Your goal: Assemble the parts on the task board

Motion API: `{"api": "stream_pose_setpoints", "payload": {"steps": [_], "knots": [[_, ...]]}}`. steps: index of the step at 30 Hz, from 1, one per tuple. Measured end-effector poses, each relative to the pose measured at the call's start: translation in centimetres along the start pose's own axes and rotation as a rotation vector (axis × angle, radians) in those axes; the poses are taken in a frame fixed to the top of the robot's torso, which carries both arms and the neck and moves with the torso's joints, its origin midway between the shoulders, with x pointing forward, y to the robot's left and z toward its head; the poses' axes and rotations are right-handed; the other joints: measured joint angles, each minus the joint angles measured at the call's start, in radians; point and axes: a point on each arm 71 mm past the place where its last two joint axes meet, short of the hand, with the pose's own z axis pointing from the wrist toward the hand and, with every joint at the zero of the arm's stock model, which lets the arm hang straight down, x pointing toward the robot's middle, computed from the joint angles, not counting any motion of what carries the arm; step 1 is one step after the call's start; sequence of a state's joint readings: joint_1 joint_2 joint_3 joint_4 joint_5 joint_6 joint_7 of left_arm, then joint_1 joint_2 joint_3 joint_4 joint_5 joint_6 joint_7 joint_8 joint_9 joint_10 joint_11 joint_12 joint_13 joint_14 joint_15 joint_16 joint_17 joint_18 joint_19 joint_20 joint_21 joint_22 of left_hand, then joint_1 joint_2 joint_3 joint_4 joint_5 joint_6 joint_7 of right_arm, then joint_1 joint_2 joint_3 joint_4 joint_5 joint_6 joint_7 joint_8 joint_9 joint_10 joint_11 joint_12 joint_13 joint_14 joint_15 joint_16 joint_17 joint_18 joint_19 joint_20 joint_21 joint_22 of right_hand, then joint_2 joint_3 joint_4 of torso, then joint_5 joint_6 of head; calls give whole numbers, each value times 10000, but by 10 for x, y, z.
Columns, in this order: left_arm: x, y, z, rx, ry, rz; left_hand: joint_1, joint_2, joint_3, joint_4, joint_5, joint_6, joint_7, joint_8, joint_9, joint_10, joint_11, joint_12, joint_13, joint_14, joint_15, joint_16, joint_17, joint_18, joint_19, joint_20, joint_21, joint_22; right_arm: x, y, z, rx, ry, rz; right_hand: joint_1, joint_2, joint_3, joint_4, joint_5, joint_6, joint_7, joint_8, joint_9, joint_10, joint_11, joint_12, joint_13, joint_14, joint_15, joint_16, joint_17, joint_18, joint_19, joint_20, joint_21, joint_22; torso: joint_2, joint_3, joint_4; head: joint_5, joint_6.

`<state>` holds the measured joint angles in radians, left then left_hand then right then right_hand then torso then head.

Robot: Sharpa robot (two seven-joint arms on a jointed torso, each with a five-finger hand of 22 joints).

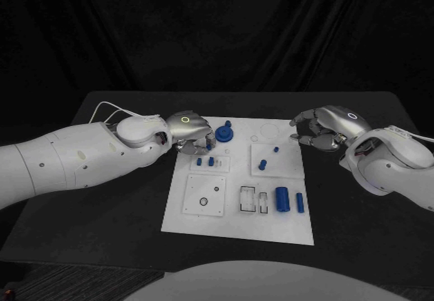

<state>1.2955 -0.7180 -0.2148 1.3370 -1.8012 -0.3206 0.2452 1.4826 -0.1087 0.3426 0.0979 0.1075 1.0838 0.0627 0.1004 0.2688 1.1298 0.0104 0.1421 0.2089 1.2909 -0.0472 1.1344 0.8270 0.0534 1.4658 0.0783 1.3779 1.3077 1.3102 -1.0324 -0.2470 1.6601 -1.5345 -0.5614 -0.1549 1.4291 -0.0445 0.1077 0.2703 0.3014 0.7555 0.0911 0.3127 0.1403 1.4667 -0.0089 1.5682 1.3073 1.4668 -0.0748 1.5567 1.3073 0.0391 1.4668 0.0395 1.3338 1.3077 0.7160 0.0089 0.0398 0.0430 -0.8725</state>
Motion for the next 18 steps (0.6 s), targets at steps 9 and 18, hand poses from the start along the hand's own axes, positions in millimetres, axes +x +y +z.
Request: {"api": "stream_pose_setpoints", "payload": {"steps": [9,18], "knots": [[0,0,1,-14,48,-14,-41,-41,28,-29,0,0,0,-71,-4,11,-11,-90,-41,-97,24,-39,-73,-2,-37,-36,-39,-1,0,0,0,0,19,-1,0,0,0,0,0,0,0,0,1,0,0,0,8,0,0,0,0,0,0,0,0,3,0,0,0,0,0],[4,3,0,-304,185,-44,-604,-388,12,128,-386,-2158,-638,-374,-535,-618,274,-543,-268,-304,125,-233,-356,-1,-147,2,-245,-1,0,0,0,4,37,-1,-1,-1,0,0,0,0,0,0,-9,0,0,0,7,0,0,-40,0,0,0,0,0,2,1,0,-1,1,0]]}}
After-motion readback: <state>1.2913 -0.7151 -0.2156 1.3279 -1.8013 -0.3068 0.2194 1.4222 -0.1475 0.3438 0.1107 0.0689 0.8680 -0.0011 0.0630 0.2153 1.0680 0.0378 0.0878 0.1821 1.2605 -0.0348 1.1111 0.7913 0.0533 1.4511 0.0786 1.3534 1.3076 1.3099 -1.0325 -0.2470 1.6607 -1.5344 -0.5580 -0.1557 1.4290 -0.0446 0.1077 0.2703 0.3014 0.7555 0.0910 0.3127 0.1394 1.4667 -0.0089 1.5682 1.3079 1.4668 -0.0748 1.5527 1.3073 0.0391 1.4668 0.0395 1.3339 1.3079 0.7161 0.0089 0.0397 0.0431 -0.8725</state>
